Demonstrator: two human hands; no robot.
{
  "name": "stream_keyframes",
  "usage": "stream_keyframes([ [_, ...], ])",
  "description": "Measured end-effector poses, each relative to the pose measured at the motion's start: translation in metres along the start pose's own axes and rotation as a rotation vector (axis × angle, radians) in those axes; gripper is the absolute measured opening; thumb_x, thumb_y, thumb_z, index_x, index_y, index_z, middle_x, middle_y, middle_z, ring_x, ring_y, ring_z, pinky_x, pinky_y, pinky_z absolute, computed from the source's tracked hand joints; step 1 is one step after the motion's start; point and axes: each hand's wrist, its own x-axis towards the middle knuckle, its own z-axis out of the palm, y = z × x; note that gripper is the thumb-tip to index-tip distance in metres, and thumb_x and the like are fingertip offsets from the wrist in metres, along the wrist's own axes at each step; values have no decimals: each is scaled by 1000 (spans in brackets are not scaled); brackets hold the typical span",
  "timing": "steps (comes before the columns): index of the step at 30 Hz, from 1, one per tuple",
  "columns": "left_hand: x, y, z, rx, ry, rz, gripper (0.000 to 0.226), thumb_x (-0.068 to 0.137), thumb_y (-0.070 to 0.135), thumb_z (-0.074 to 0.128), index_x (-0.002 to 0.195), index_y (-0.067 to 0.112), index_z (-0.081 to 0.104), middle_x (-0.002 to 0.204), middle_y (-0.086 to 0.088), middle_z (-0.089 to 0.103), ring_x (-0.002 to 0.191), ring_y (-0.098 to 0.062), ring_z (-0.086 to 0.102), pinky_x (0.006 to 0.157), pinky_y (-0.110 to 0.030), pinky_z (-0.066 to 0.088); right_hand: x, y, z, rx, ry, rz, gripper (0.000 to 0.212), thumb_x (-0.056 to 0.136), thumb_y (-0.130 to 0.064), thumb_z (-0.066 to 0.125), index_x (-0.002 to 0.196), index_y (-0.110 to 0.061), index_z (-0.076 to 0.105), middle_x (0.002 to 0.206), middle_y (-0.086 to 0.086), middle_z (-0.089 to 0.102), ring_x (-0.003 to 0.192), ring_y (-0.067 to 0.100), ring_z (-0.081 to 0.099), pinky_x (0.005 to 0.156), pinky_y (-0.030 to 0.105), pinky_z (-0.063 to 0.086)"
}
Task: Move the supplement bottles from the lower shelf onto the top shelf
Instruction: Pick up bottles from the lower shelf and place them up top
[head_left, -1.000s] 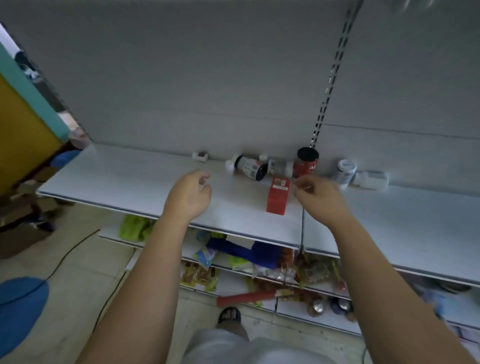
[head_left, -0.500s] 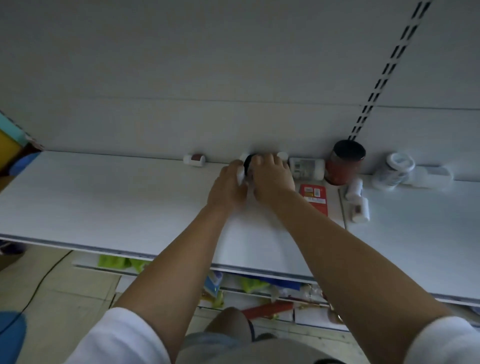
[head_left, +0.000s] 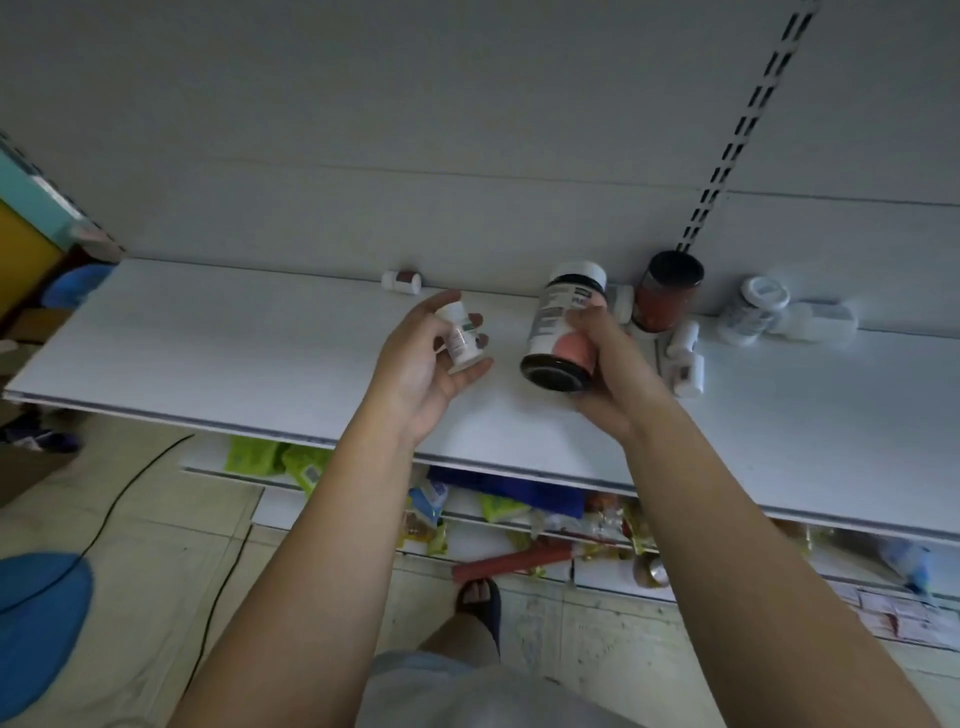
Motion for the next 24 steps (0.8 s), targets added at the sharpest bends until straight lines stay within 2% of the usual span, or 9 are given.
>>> stream_keyframes([
  [2,-35,13,16,-8,-36,26,23,99,7,42,110,15,61,91,-9,63,76,-21,63,59,-29,56,-35,-5,6,145,-63,-1,38,83,-22,63,117,-6,58,92,14,69,81,25,69,84,41,56],
  [6,-103,34,44,67,-107,118,17,101,15,52,111,19,65,85,-3,60,74,-15,65,54,-20,54,-102,-23,19,115,-221,8,65,69,-47,66,118,-5,56,90,15,60,75,27,61,68,35,54],
  [8,-132,43,53,55,-153,142,19,102,14,51,114,17,65,85,-5,65,77,-17,69,55,-21,56,-130,-33,25,40,-274,-44,75,63,-47,73,123,-6,54,93,17,59,76,28,62,67,35,54],
  [10,-159,52,60,-4,-203,162,21,102,13,48,118,9,61,92,-12,69,79,-20,71,55,-24,56,-156,-42,33,-25,-308,-131,81,59,-37,80,127,-4,50,100,19,59,78,28,63,67,35,55],
  [12,-183,63,64,-31,-257,186,26,103,13,44,123,4,57,98,-17,70,80,-21,70,55,-24,56,-180,-52,44,-73,-340,-217,67,67,-31,72,125,-4,51,98,17,61,80,27,64,68,36,56],
  [14,-203,77,68,4,-291,264,26,102,15,45,121,6,59,97,-13,71,80,-19,68,55,-23,54,-201,-63,58,-144,-398,-307,59,67,-33,69,118,-6,55,92,14,65,81,26,65,73,39,56],
  [18,-233,112,71,169,-296,479,19,98,12,55,113,18,66,87,-2,65,77,-13,67,53,-19,52,-239,-85,97,-284,-452,-488,61,62,-37,69,115,-8,57,93,12,65,81,24,65,70,36,56],
  [24,-245,158,60,247,-314,604,21,96,13,58,114,19,66,88,-1,67,79,-13,68,59,-23,55,-257,-101,164,-375,-535,-646,32,80,-26,55,109,-10,57,83,2,68,78,17,67,72,33,56],
])
